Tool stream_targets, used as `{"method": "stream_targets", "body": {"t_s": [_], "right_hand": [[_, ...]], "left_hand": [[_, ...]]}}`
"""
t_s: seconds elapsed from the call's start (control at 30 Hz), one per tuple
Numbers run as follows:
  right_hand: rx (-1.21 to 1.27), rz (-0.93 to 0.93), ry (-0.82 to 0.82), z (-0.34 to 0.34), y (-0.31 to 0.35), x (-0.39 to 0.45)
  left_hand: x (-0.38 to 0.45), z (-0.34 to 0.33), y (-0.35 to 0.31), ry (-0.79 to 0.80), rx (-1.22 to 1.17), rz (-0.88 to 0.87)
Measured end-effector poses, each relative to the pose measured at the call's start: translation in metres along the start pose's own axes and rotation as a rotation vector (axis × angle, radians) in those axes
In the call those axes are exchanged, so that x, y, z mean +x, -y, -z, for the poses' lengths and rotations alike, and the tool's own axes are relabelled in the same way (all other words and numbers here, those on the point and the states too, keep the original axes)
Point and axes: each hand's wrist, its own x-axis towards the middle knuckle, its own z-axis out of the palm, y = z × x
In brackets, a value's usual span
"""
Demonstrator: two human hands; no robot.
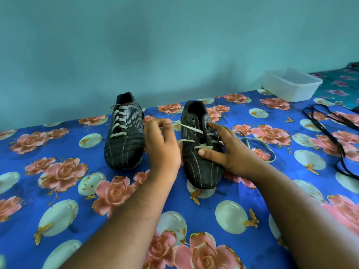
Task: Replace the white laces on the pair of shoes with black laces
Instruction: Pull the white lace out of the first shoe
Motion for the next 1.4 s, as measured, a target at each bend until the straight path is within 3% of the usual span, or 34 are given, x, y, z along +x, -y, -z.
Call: {"method": "stream_targets", "body": {"t_s": [0.07, 0.27, 0.37, 0.43, 0.53, 0.63, 0.7, 0.77, 0.83, 0.97, 1.03, 1.1, 1.23, 1.4], "right_hand": [[-0.003, 0.001, -0.001, 0.0, 0.0, 0.0], [-0.013, 0.011, 0.0, 0.001, -0.001, 0.0], [-0.012, 0.014, -0.001, 0.0, -0.003, 0.002], [-0.009, 0.018, -0.003, -0.001, -0.004, 0.003], [-0.013, 0.015, -0.011, -0.002, -0.003, 0.002], [-0.011, 0.01, -0.012, -0.001, -0.002, 0.002], [-0.008, 0.004, -0.007, -0.001, -0.001, 0.001], [-0.017, 0.004, -0.009, -0.001, -0.002, 0.001], [-0.031, 0.005, -0.012, -0.001, -0.002, 0.001], [-0.02, 0.008, -0.016, -0.001, -0.002, 0.002], [-0.011, 0.011, -0.017, -0.001, -0.003, 0.002], [-0.019, 0.007, -0.012, -0.001, -0.003, 0.002], [-0.02, 0.01, -0.019, -0.001, -0.002, 0.002], [0.015, 0.001, 0.066, -0.002, -0.001, -0.001]], "left_hand": [[0.003, 0.004, 0.003, -0.044, 0.032, -0.047], [-0.004, 0.001, 0.002, 0.162, 0.371, -0.252], [-0.009, -0.004, 0.007, 0.339, 0.334, -0.18], [-0.009, -0.005, 0.01, 0.351, 0.313, -0.124], [-0.01, -0.005, 0.006, 0.332, 0.372, -0.141], [-0.008, -0.005, 0.002, 0.236, 0.073, 0.013], [-0.002, -0.002, 0.003, 0.061, -0.102, 0.077], [0.001, 0.002, 0.003, -0.07, -0.117, 0.038], [0.003, 0.005, 0.004, -0.086, -0.053, -0.033], [0.001, 0.004, 0.006, 0.117, 0.285, -0.219], [-0.002, 0.0, 0.011, 0.277, 0.328, -0.238], [-0.004, -0.004, 0.014, 0.353, 0.239, -0.204], [-0.009, -0.002, 0.004, 0.304, 0.112, -0.086], [0.001, 0.0, -0.009, 0.025, -0.286, 0.259]]}}
